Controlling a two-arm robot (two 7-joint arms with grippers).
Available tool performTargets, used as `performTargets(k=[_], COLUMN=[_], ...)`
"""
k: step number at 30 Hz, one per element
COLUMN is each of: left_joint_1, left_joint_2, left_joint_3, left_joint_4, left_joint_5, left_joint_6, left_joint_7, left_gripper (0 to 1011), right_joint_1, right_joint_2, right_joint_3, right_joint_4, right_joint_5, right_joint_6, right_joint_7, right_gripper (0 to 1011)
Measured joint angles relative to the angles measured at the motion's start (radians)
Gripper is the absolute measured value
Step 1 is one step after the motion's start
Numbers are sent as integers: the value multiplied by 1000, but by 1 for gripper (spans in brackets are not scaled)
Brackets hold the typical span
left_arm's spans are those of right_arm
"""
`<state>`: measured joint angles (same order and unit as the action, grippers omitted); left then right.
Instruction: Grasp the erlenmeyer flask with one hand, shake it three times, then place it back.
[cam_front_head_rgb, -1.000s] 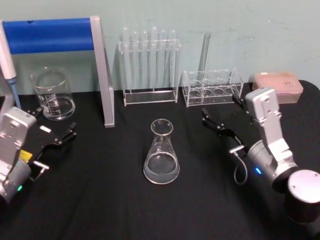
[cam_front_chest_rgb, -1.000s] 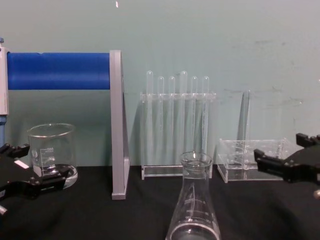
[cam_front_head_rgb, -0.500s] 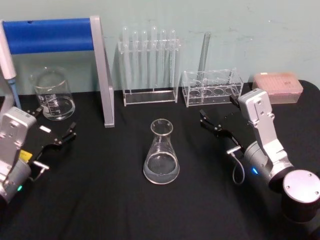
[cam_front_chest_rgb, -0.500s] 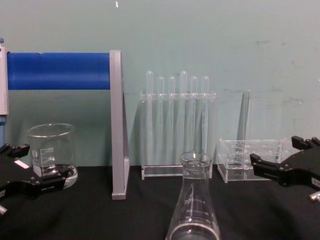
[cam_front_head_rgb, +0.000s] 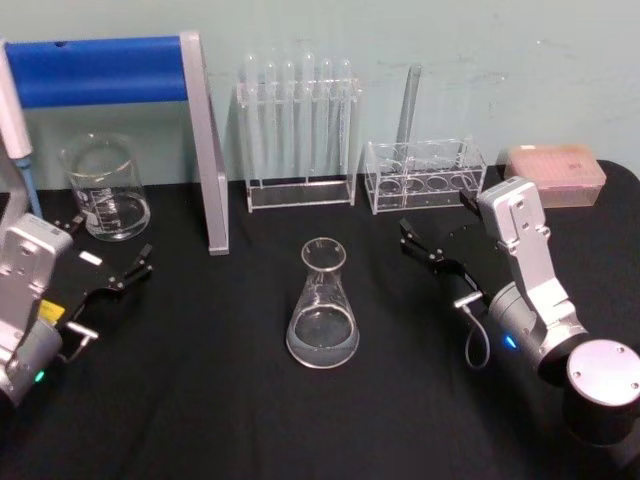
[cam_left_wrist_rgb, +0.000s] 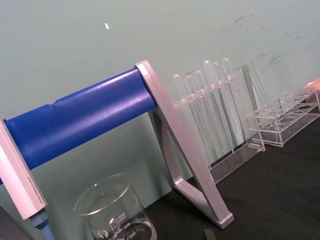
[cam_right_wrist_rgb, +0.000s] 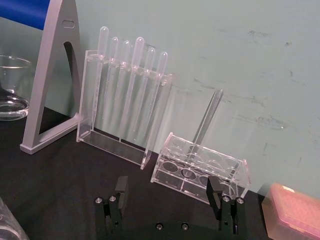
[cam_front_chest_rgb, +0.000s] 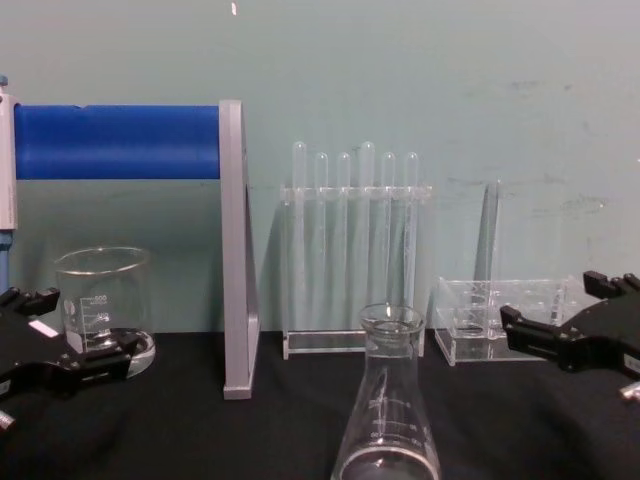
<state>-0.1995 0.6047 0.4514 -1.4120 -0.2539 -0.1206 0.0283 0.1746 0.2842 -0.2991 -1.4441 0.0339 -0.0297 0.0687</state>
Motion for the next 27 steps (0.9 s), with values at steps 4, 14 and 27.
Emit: performTargets(k=[4, 14, 27], left_joint_1=[0, 0, 0], left_joint_2=[0, 0, 0], left_joint_3=[0, 0, 0], left_joint_4=[0, 0, 0], left_joint_5=[0, 0, 0], left_joint_6=[0, 0, 0], left_joint_7=[0, 0, 0], left_gripper=[1001, 1001, 1001], right_joint_1=[0, -1, -1], right_joint_2=[0, 1, 1], right_joint_3=[0, 0, 0], right_joint_4=[0, -2, -2], right_joint_5=[1, 2, 2], right_joint_6=[0, 1, 1], right_joint_7=[0, 1, 1], right_gripper=[1003, 1002, 1003])
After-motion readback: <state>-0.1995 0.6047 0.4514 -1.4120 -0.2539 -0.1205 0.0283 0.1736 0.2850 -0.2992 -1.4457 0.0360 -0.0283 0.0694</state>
